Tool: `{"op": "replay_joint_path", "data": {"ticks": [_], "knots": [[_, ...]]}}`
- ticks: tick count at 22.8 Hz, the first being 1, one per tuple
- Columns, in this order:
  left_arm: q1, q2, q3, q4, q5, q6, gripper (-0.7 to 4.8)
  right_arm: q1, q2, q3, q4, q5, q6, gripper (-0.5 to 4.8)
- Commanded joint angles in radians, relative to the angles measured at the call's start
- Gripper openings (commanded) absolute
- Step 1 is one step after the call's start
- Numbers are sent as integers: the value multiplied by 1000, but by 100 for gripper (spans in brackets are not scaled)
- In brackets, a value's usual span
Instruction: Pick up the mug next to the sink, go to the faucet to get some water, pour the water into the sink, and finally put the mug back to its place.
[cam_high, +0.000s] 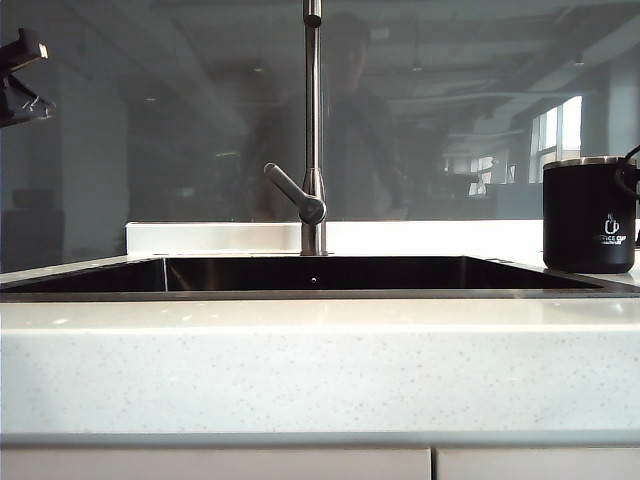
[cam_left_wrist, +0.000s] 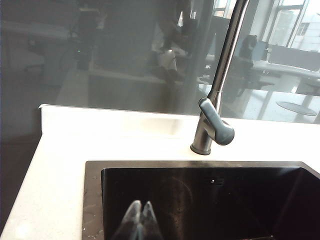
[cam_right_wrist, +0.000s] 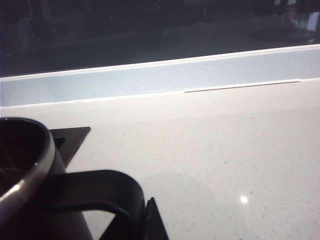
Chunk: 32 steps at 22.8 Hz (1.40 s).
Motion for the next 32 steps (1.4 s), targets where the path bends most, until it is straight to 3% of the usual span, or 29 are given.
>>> {"op": "replay_joint_path", "data": {"ticks": [1,7,10,12,14,18,19,23,26,27,29,32], "knots": [[1,10,3,20,1,0,-4,0,-6,4,44,-2,5,-1],[2,22,8,19,-7,7,-5,4,-6,4,117,-10,103,-1],[2,59,38,20,-7,12,-5,30,-14,17,170,-15,180,-2],[2,145,103,21,18,11,-5,89,-44,62,115,-35,228,-2],[2,314,243,21,89,11,-5,211,-103,196,-143,-39,233,-2],[2,501,410,21,156,11,0,327,-111,395,-463,-37,222,-2],[2,582,488,22,182,11,8,386,-105,505,-624,0,163,-2],[-2,759,671,23,231,11,124,496,-53,686,-777,129,-18,-2],[-11,881,811,23,272,0,203,557,-4,799,-839,174,-74,-2],[-17,951,900,26,335,-22,231,587,37,866,-863,203,-76,-2],[-34,1054,1045,26,446,-84,249,612,85,933,-862,220,-75,-2],[-53,1136,1178,24,499,-128,252,626,116,985,-863,228,-74,-2]]}}
